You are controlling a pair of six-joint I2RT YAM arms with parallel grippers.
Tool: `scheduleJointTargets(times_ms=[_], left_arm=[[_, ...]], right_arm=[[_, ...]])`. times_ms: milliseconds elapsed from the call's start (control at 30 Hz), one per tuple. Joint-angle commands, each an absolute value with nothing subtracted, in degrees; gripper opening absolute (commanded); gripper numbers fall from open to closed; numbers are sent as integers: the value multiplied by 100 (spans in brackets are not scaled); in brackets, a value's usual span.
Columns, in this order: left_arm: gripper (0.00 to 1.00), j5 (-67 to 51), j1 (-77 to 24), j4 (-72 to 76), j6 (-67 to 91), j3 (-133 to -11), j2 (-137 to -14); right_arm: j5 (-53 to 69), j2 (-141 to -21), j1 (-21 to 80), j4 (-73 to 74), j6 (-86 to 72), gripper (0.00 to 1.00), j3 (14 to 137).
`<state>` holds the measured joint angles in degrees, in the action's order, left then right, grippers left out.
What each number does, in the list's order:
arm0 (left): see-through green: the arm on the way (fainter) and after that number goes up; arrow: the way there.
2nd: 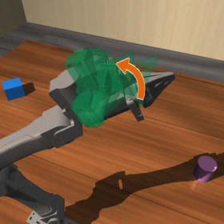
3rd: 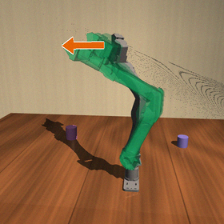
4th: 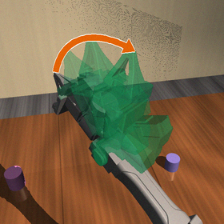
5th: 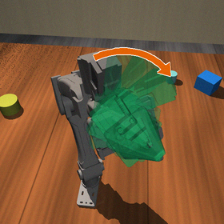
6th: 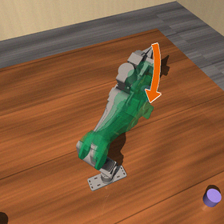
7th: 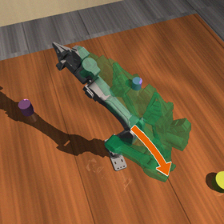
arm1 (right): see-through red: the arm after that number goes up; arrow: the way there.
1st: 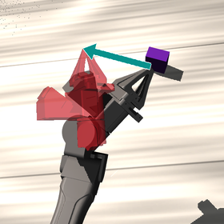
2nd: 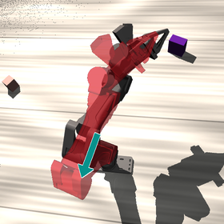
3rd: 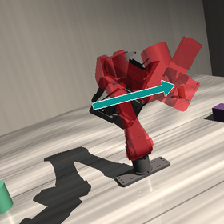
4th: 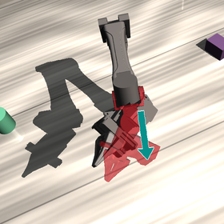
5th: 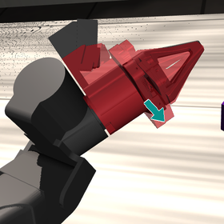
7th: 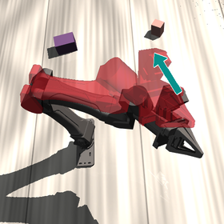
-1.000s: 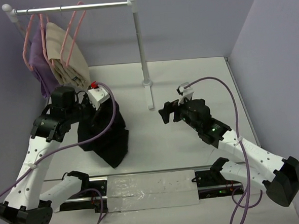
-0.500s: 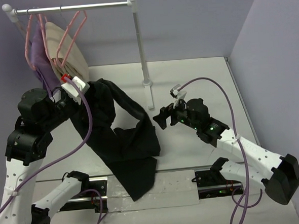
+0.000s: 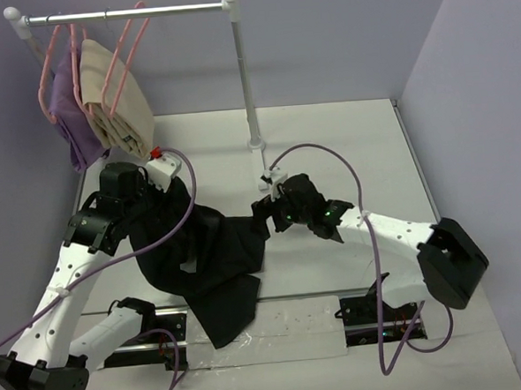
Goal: Place the trousers on the hanger
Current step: Flatten out the trousers at the center of the board.
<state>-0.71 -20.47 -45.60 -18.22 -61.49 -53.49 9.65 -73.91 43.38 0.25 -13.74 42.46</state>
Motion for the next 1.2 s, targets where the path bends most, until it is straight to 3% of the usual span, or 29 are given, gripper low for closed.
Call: scheduleJointTargets(times_ms=[0, 300, 367, 400, 567, 600, 767, 900, 1000, 1100, 1133, 1167], left_arm=[[0, 553, -2048, -3858, -1828, -6205, -5116], [2, 1133, -2048, -3911, -1872, -6047, -4861], [2, 1291, -2048, -3929, -1872, -6029, -4782], [2, 1327, -2048, -3964, -1889, -6029, -4746], [8, 1704, -2048, -4113, -1969, -5959, -4474], [9, 1905, -2039, -4131, -2038, -5933, -4448], [19, 2162, -2039, -4201, -2224, -5713, -4280], [26, 1566, -2039, -4280, -2250, -5722, -4429], [34, 556, -2048, -4333, -2442, -5704, -4701], [58, -577, -2065, -4551, -2706, -5791, -5053], [71, -885, -2083, -4622, -2777, -5827, -5184], [99, -1418, -2109, -4684, -2847, -5871, -5238]], right_arm=[[1239, -7874, 4639, 132, -1582, 98, 4395], [985, -8920, 5344, 35, -1863, 98, 4579], [600, -9148, 5353, 35, -1986, 89, 4640], [371, -9402, 5353, 140, -2056, 68, 4728], [-448, -9976, 5335, 975, -2285, 7, 5353], [-596, -9854, 5326, 967, -2320, 0, 5318], [-949, -8862, 4967, 914, -2417, 0, 4747], [-1028, -7414, 4055, 1115, -2320, 0, 4316], [-1343, -6421, 3745, 1475, -2241, 0, 4192], [-1713, -5698, 3473, 1871, -2101, 0, 4332], [-1749, -5574, 3272, 1916, -1996, 0, 4368], [-1714, -5485, 3148, 1951, -1934, 0, 4394]])
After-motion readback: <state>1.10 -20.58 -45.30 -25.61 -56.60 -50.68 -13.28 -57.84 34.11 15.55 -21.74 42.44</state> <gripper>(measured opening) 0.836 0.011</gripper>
